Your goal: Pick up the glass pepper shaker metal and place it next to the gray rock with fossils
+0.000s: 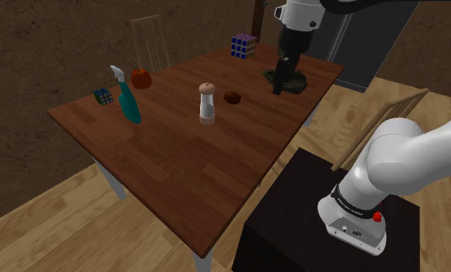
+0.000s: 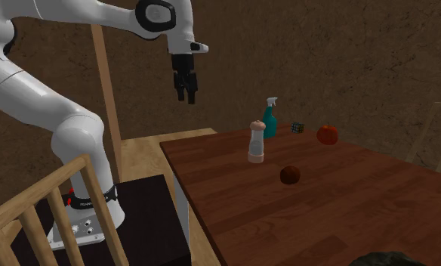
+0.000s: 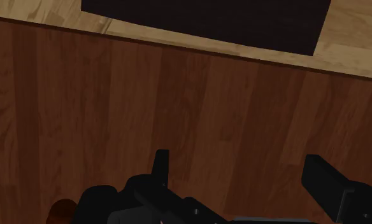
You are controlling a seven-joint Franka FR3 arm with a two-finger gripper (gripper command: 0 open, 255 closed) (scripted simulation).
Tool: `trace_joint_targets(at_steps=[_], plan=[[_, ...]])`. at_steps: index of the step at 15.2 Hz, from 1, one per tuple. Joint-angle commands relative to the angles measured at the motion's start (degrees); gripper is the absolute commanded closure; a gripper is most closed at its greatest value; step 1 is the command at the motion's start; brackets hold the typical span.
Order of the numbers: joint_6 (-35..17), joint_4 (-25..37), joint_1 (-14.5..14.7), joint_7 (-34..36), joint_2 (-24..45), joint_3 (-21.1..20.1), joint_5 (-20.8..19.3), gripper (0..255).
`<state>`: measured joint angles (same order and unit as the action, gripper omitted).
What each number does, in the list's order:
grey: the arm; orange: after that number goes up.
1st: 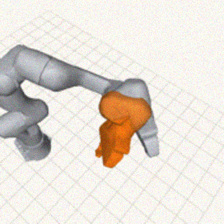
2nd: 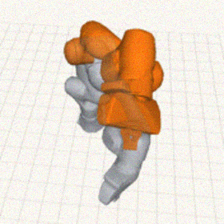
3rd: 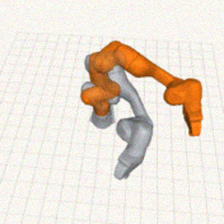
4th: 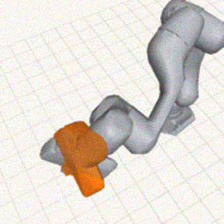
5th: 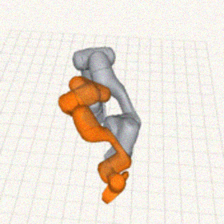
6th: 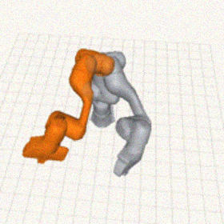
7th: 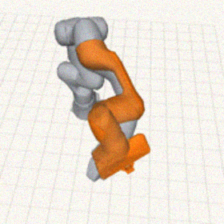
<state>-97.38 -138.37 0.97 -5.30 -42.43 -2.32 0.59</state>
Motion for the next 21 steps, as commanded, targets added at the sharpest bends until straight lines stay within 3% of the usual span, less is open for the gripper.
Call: trace_joint_targets(at_steps=[1,11,21], plan=[[0.00,0.00,0.00,0.00,0.00,0.00,0.00,0],[-13.26,9.97,-1.65,3.35,21.68,-2.79,-4.17,0],[-18.75,27.46,-2.57,8.21,43.71,-4.45,-11.23,0]])
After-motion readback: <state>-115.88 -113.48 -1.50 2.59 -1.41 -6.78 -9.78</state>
